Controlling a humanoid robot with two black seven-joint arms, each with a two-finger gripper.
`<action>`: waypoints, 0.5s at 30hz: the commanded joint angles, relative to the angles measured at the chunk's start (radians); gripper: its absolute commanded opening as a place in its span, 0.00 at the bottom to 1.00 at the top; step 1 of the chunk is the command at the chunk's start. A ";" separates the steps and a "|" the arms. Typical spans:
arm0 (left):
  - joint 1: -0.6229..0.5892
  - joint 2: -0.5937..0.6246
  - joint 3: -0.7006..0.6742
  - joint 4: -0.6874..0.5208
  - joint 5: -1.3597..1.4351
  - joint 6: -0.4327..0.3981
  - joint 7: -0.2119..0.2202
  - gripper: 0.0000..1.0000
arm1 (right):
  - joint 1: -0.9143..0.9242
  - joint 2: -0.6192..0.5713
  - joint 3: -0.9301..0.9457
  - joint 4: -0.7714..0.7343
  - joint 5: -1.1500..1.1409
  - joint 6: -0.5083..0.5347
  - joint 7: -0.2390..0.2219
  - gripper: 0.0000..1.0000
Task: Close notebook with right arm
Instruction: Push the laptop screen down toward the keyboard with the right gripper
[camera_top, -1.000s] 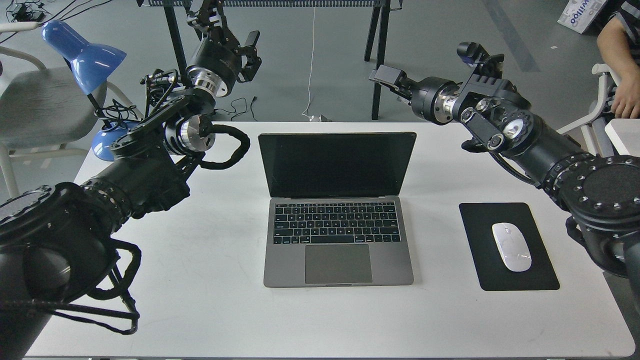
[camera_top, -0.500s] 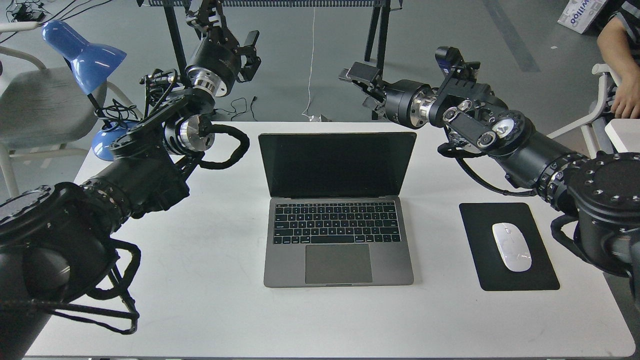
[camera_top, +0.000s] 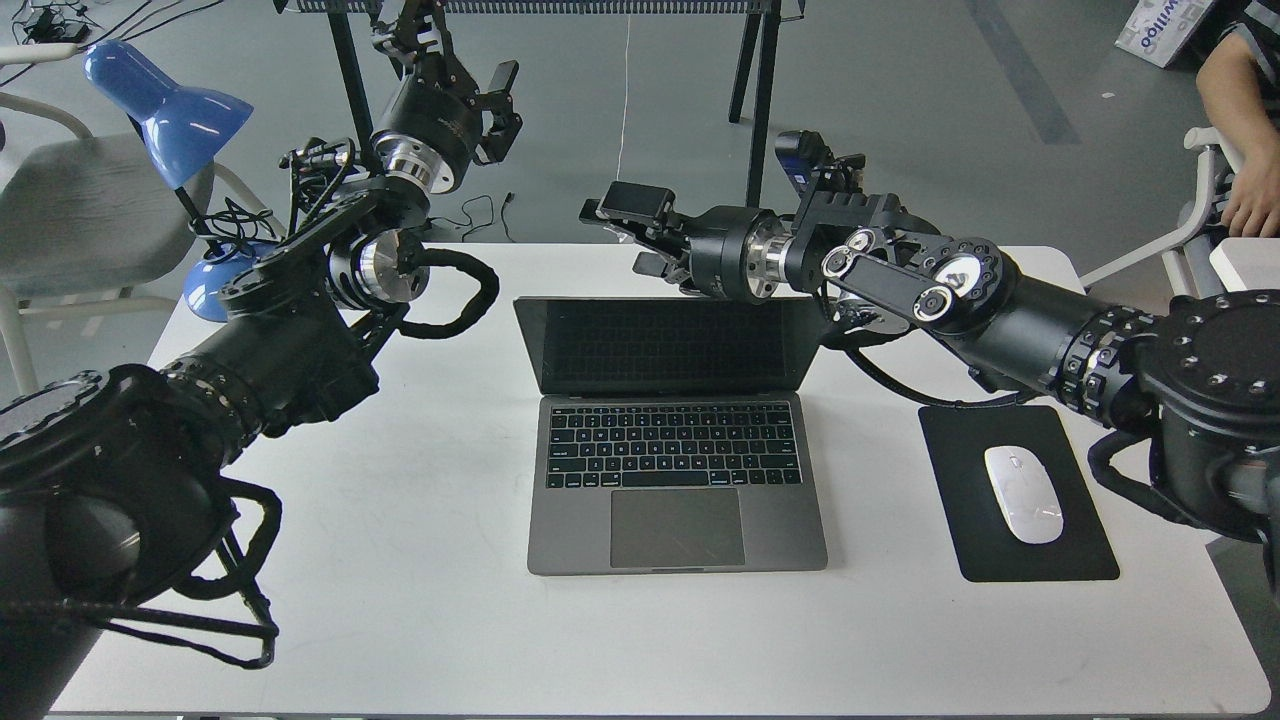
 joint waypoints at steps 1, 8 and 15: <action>0.000 0.000 0.002 0.000 0.000 0.000 0.000 1.00 | -0.002 0.000 -0.030 0.071 0.000 -0.001 0.000 1.00; 0.000 0.000 0.002 0.000 0.000 0.000 0.000 1.00 | -0.010 -0.083 -0.044 0.173 -0.001 -0.001 -0.002 1.00; 0.000 0.000 0.002 0.000 0.000 0.000 0.000 1.00 | -0.012 -0.146 -0.119 0.268 -0.009 -0.004 -0.002 1.00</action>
